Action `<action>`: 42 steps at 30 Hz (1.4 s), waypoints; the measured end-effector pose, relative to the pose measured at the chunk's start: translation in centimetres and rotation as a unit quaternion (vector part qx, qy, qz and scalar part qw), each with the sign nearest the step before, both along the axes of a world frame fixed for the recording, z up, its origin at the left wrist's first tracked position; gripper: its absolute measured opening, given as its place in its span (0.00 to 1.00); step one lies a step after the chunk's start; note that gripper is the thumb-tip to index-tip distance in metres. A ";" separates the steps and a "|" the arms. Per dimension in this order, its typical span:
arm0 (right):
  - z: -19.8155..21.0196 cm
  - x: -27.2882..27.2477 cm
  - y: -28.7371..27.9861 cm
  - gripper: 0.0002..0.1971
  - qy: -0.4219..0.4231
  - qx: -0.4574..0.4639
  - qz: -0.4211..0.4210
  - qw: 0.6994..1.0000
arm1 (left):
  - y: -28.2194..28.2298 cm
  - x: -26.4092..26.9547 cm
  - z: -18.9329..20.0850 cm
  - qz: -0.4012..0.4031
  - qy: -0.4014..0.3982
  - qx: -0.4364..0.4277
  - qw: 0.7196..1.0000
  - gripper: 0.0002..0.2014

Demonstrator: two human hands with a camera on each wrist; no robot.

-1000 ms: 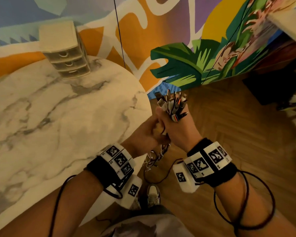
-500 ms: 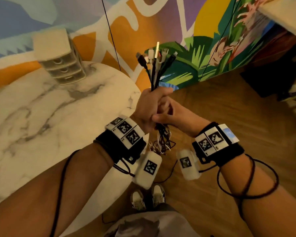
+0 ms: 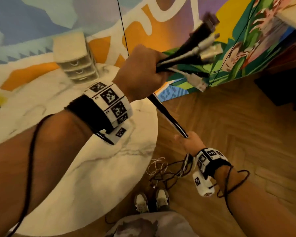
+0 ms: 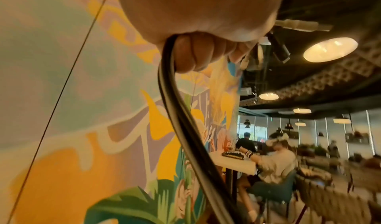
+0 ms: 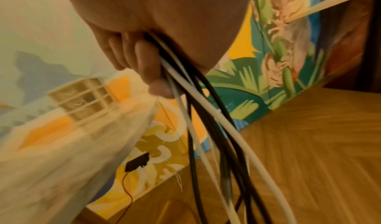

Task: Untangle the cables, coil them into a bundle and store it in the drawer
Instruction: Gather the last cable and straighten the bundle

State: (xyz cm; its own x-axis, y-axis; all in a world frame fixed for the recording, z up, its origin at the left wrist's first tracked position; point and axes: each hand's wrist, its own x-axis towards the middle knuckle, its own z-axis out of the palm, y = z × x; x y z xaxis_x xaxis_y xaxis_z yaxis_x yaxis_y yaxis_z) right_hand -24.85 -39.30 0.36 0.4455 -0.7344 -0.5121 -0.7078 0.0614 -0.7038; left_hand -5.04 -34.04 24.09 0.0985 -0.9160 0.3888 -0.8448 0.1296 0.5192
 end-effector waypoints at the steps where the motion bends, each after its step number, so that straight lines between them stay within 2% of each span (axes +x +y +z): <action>1: -0.6 0.0 -0.4 0.17 0.013 0.014 -0.010 1.000 | -0.1 0.0 0.3 -0.024 -0.061 -0.013 0.998 0.13; 4: -1.7 -0.5 -0.9 0.16 0.051 0.045 -0.040 0.997 | -0.3 1.1 0.8 -0.042 -0.203 -0.061 0.976 0.15; 7: -0.7 -0.6 -1.3 0.17 0.028 0.035 -0.082 0.996 | 0.0 1.6 -0.7 -0.023 -0.238 -0.108 0.965 0.23; 9: 0.7 -0.3 -1.7 0.17 -0.026 0.041 -0.117 0.992 | 0.6 0.8 -3.3 -0.017 -0.201 -0.099 0.974 0.20; 11: 2.5 0.2 -2.0 0.15 -0.096 0.049 -0.138 0.985 | 1.2 -0.7 -6.2 0.020 -0.156 -0.046 0.986 0.15; 14: 6.2 0.9 -1.7 0.17 -0.183 0.074 -0.097 0.975 | 1.5 -4.1 -9.4 0.039 -0.026 0.135 0.990 0.13; 15: 7.7 1.1 -1.4 0.20 -0.213 0.100 -0.074 0.969 | 1.1 -5.0 -10.0 0.040 0.043 0.174 0.983 0.14; 17: 10.6 1.3 -0.9 0.25 -0.258 0.142 -0.018 0.955 | 0.2 -5.9 -10.0 0.053 0.206 0.200 0.956 0.17; 19: 12.5 1.8 -0.4 0.26 -0.270 0.134 0.031 0.953 | -0.8 -6.0 -9.2 0.057 0.311 0.215 0.924 0.18; 21: 12.8 1.8 -0.3 0.26 -0.269 0.100 0.041 0.957 | -1.7 -6.2 -8.3 0.049 0.332 0.208 0.919 0.16; 24: 11.0 1.8 -0.2 0.21 -0.272 0.077 0.009 0.959 | -2.4 -7.0 -7.2 0.064 0.280 0.130 0.949 0.15; 26: 8.4 1.0 0.1 0.23 -0.248 0.064 -0.001 0.967 | -2.8 -6.9 -6.2 0.081 0.273 0.082 0.955 0.14; 28: 5.2 -0.4 0.5 0.21 -0.187 0.053 -0.001 0.981 | -3.3 -5.7 -4.7 0.116 0.287 0.032 0.950 0.10; 31: 1.0 -2.5 0.6 0.20 -0.096 0.060 -0.050 0.992 | -3.7 -3.4 -2.6 0.145 0.293 -0.031 0.945 0.11; 35: -2.0 -3.2 -0.8 0.07 -0.060 0.081 -0.057 0.993 | -3.5 -2.3 -1.6 0.159 0.283 -0.068 0.943 0.14; 38: -2.6 -2.9 -2.0 0.14 -0.001 0.098 -0.031 0.995 | -3.4 -1.6 -1.2 0.156 0.275 -0.078 0.946 0.16; 42: -3.1 -2.9 -3.0 0.17 0.053 0.098 0.002 0.994 | -3.1 -0.4 -0.4 0.163 0.272 -0.099 0.943 0.13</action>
